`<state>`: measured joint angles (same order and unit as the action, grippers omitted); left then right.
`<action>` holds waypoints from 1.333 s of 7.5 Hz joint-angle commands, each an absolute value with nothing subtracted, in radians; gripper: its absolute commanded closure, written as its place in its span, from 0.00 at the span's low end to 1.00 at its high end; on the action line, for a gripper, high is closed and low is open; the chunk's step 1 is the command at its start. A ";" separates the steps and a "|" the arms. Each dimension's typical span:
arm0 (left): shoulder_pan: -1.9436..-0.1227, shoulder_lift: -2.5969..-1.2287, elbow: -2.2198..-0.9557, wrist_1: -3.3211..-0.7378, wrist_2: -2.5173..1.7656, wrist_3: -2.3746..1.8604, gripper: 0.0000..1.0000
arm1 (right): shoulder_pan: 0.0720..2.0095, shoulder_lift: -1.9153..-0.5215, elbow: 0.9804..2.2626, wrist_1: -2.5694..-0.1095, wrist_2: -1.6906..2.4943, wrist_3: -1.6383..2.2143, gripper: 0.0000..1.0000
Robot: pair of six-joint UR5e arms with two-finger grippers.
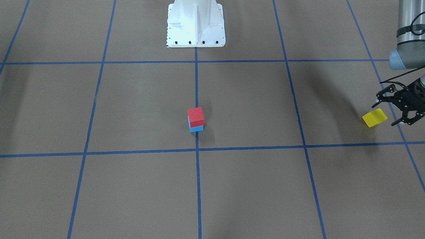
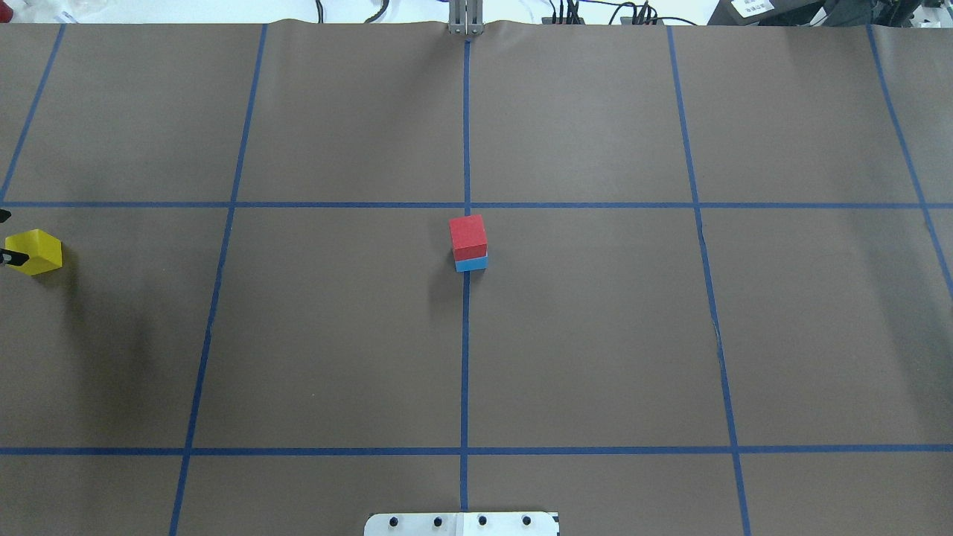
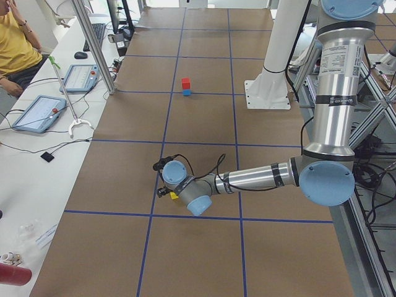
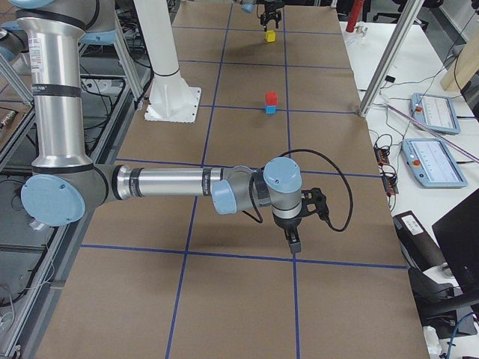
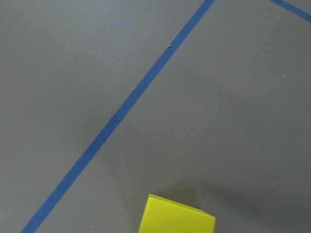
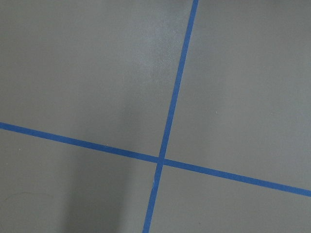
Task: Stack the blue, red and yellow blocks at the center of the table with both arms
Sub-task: 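Grasp the yellow cube with the left gripper and lift it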
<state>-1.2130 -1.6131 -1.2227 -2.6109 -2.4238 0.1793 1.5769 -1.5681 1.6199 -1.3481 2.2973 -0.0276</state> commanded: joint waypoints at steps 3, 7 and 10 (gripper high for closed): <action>-1.184 -1.614 -1.193 -2.615 -2.422 0.181 0.00 | 1.577 -1.583 1.621 -1.347 2.298 -0.029 0.00; -1.158 -1.615 -1.196 -2.617 -2.401 0.179 0.74 | 1.577 -1.586 1.621 -1.347 2.298 -0.031 0.00; -1.158 -1.623 -1.294 -2.593 -2.422 0.018 1.00 | 1.580 -1.586 1.623 -1.347 2.298 -0.032 0.00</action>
